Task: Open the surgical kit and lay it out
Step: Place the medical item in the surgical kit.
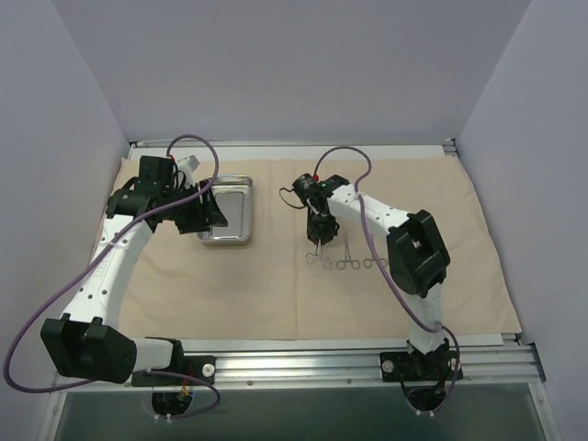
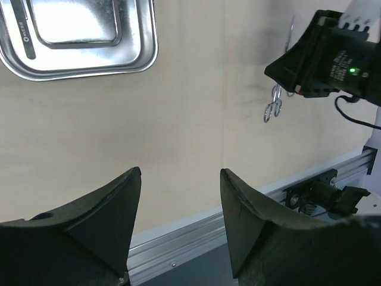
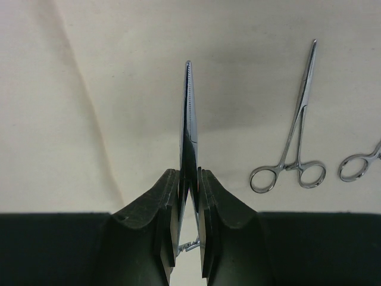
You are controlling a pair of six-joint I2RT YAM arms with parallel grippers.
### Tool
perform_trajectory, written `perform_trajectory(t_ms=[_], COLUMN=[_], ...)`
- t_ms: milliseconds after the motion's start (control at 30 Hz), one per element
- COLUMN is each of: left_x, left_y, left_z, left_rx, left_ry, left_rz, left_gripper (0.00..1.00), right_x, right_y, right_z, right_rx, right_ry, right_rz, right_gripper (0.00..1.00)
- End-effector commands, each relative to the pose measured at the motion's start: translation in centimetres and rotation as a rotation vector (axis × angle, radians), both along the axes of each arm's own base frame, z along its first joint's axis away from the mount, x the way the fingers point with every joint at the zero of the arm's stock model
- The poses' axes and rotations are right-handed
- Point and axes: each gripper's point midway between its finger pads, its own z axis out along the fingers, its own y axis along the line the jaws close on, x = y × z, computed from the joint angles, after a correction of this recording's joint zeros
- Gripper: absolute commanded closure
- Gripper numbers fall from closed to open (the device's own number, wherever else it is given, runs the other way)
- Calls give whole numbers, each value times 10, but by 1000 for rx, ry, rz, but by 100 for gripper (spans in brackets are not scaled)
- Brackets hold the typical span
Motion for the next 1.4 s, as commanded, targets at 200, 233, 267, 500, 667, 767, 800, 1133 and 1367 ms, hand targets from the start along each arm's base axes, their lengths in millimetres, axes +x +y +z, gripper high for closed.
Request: perform_trajectory(t_ms=[200, 233, 267, 500, 667, 767, 800, 1133, 1367], left_x=[-4, -4, -3, 1, 3, 5, 5, 12, 15], left_y=[0, 0, 0, -4, -3, -3, -3, -3, 0], left_z=[-1, -2, -3, -4, -6, -6, -7, -11, -14], left_rx=[0, 1, 0, -14, -14, -17, -19, -35, -35], left_ry=[-2, 3, 5, 10, 19, 20, 21, 32, 40], left_rz=[-35, -36, -37, -56, -58, -60, -60, -58, -48], left_gripper=[36, 36, 36, 36, 36, 36, 36, 36, 36], right_x=[5, 6, 6, 10, 13, 15, 15, 18, 17], right_y=[-17, -18, -17, -17, -20, -20, -20, -27, -26], right_z=[-20, -22, -25, -33, -37, -39, -40, -45, -52], right_rx=[-187, -198, -201, -226, -259, -266, -268, -324, -330], right_ry=[0, 1, 6, 15, 16, 20, 22, 26, 47], right_rz=[-70, -69, -64, -47, -27, -16, -12, 27, 42], right_gripper=[100, 100, 100, 100, 100, 100, 100, 100, 100])
